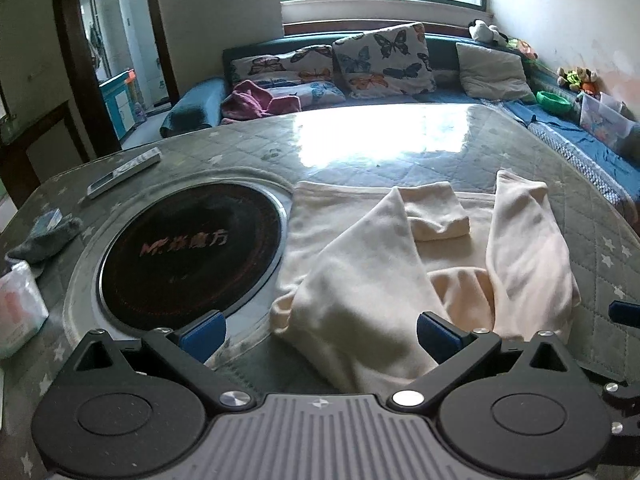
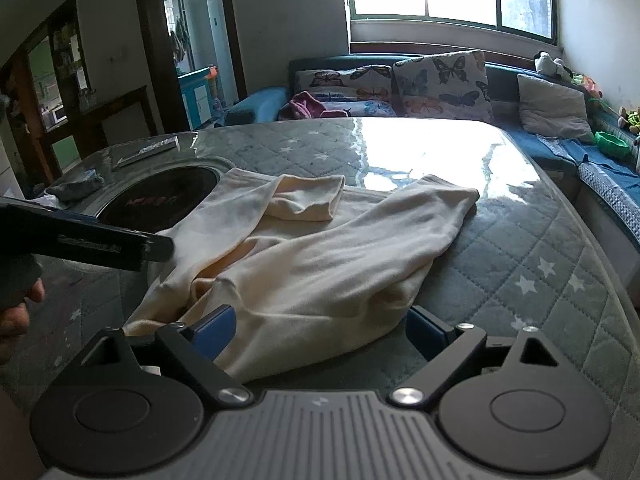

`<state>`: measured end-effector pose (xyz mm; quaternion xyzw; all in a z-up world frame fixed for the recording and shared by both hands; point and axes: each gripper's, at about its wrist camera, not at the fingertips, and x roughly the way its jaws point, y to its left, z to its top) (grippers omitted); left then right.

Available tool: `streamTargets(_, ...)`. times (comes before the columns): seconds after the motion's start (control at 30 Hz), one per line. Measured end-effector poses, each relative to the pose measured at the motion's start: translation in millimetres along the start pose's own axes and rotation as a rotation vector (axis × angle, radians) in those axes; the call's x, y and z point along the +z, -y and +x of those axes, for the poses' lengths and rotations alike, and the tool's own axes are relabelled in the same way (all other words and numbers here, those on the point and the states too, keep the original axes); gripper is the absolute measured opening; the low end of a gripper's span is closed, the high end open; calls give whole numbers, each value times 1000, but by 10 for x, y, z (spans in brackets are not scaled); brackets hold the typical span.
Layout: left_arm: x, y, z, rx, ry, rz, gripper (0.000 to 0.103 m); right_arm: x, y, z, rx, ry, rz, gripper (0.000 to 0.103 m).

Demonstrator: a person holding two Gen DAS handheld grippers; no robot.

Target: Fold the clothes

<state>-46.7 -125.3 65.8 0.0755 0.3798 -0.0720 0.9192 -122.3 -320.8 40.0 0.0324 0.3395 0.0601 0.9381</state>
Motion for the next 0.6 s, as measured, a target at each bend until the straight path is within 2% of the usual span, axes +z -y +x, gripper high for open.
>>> streamTargets(0.53,370,142,465,-22,3,60,103,303,122,343,1,-17,7,80)
streamTargets(0.6,417,164,519,-29,9,72,103,365,166,411,-4,-19,16,76)
